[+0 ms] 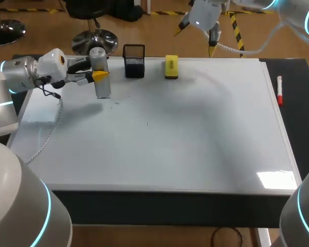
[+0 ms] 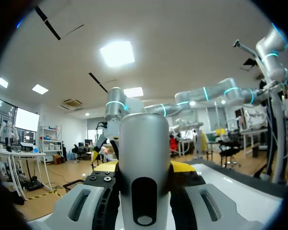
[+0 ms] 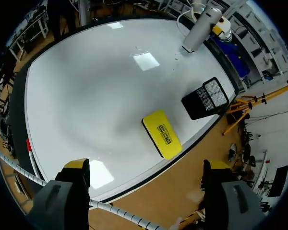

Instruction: Pick up the inspection probe, press it on each red-marked spot on the whiteboard one by one, put down the probe, pick up the eraser, and wipe off all the red marks.

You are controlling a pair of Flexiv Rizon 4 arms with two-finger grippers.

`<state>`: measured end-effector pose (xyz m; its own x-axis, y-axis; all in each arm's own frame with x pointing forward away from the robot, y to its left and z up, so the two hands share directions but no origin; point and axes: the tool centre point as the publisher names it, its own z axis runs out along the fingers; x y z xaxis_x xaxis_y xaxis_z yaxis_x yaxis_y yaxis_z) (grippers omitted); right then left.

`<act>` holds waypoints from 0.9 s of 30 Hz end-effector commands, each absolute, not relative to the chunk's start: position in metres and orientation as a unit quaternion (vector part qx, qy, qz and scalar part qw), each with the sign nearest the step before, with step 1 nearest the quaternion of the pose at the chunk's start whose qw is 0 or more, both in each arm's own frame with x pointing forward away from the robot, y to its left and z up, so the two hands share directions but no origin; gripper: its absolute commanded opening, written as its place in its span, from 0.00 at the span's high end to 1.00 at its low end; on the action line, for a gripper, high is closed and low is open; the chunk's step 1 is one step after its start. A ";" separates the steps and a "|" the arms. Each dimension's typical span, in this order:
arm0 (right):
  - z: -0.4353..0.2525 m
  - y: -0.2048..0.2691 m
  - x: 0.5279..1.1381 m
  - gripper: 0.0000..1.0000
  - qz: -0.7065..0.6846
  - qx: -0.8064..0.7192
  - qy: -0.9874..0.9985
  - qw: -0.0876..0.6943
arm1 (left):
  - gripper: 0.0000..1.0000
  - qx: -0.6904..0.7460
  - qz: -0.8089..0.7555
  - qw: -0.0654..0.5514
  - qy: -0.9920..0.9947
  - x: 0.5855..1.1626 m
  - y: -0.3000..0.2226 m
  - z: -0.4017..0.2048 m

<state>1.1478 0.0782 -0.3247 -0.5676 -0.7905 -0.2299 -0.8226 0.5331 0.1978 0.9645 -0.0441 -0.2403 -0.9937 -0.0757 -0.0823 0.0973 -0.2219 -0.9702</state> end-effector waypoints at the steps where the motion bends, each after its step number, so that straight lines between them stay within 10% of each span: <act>1: -0.305 0.060 1.137 0.00 0.144 -0.437 0.885 0.076 | 1.00 0.008 -0.782 0.057 0.621 0.964 -0.045 -0.239; 27: -0.262 -0.017 1.119 0.00 0.184 -0.245 0.947 0.093 | 1.00 0.008 -0.782 0.057 0.621 0.964 -0.045 -0.239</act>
